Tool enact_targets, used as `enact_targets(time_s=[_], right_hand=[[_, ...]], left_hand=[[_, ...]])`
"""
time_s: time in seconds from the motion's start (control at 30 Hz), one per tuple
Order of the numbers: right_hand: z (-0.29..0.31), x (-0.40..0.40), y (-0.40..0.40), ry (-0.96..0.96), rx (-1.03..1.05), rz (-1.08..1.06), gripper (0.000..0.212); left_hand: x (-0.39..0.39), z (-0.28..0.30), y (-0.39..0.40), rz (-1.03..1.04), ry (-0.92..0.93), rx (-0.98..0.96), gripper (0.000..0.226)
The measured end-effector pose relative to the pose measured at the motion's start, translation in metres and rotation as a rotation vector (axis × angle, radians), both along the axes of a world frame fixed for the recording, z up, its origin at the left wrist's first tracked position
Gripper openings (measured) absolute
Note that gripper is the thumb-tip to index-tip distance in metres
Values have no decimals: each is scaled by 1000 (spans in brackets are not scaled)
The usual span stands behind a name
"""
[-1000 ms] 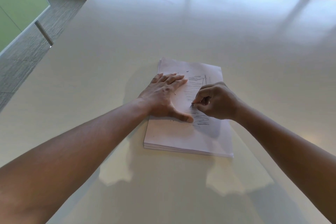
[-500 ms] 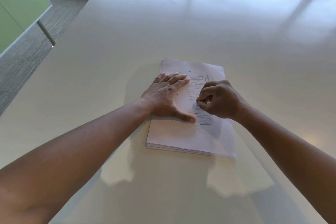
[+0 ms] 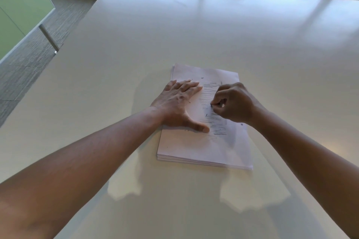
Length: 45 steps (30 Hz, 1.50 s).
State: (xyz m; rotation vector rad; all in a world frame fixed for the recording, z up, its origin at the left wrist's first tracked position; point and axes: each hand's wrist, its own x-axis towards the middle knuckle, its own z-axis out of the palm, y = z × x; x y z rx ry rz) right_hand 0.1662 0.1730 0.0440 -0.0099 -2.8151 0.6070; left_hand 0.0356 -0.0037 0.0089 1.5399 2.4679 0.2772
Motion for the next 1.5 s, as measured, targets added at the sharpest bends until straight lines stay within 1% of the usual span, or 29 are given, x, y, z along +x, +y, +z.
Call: enact_targets(time_s=[0.17,0.33,0.47,0.53,0.73,0.8,0.9,1.03,1.27,1.4,1.5], right_hand=[[1,7,-12,-86,-28,156,10],[-3,-3,-2,-6,-19,71,9],[-5,5,-11,-14,-39,237,10],[-5,2,-11,-20,-23,287,9],[-9,-18,-20,99,27,424,12],[-7,-20,-16,83,35,469,12],[-1,-14,0,-9,43,512,13],[6,-11,17,-89,65,522,16],[0,-30,-13,-9,36,534,18],[0,-21,-6,-47,6,479,11],[3,-12,3,-83,-29,396,6]], left_hand=[[-1,-2,-1,7,3,2,144],[0,-1,0,8,-2,3,145],[0,-1,-1,2,0,4,145],[0,-1,-1,4,-3,10,143],[3,3,0,-7,-2,6,141],[3,3,-1,-7,-6,9,141],[1,1,-1,3,-15,6,142],[1,-1,-1,7,-5,-1,142],[2,2,0,-3,-5,2,144],[1,1,-1,-3,-12,-6,143],[0,0,-2,-7,-2,-3,144]])
